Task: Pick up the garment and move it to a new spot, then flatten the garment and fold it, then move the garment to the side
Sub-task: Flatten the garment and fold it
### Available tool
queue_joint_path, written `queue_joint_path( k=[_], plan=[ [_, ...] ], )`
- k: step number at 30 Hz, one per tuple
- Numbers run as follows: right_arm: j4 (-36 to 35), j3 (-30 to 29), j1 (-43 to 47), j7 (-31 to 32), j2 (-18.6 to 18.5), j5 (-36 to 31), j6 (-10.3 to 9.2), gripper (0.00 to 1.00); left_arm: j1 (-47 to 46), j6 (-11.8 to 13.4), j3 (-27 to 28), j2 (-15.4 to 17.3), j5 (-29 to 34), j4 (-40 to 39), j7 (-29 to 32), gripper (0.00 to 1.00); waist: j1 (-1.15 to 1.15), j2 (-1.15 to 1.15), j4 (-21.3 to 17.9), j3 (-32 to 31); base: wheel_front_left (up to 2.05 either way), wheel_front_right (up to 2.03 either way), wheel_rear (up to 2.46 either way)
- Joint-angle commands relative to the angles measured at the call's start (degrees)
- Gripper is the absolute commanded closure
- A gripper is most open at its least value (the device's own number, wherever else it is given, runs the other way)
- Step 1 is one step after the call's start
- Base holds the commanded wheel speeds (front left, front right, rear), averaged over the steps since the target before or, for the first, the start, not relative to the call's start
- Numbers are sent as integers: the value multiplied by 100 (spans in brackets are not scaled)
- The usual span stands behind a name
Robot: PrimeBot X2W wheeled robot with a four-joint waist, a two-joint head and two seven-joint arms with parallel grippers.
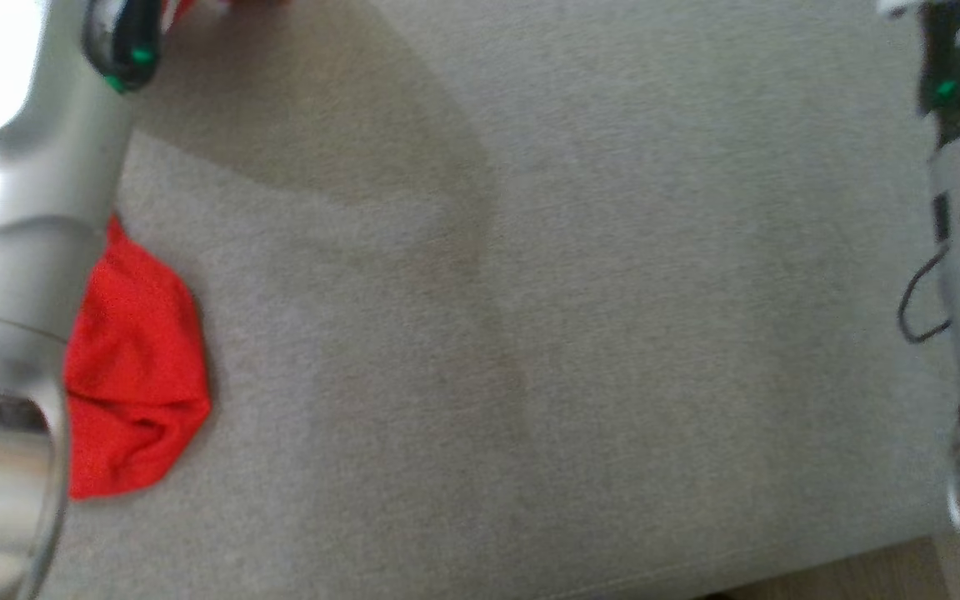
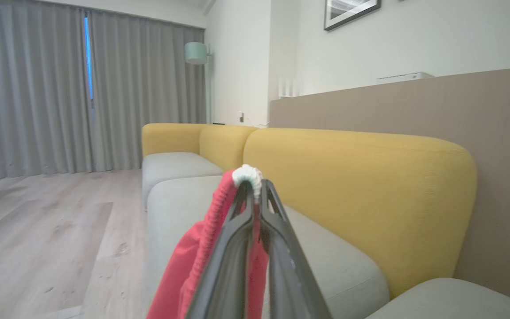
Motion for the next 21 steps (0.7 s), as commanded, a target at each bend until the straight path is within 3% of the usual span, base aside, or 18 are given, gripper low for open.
queue_joint_path(
  k=[1, 7, 13, 17, 21],
  plan=[
    [-265, -39, 144, -33, 131, 69, 20, 0, -189, -30, 28, 87, -64, -194, -9, 100, 1, 0, -187, -181, 0, 0, 0],
    [-725, -329, 891, -34, 323, 166, 20, 0, -104, -32, -394, -353, -363, -517, 28, 100, 1, 0, -469, -486, 0, 0, 0],
    [-1220, -705, 1579, -34, 322, 198, 20, 0, 146, -32, -607, -755, -850, -1020, 46, 100, 1, 0, -438, -673, 0, 0, 0],
    [-1576, -915, 1988, -34, 387, 199, 20, 0, 650, -1, -527, -781, -1221, -1353, 143, 100, 1, 0, -285, -709, 0, 0, 0],
    [-1925, -989, 2322, 8, 461, 100, 20, 0, 1510, 51, -671, -494, -1381, -1713, 396, 100, 1, 0, -94, -715, 0, 0, 0]
  ],
)
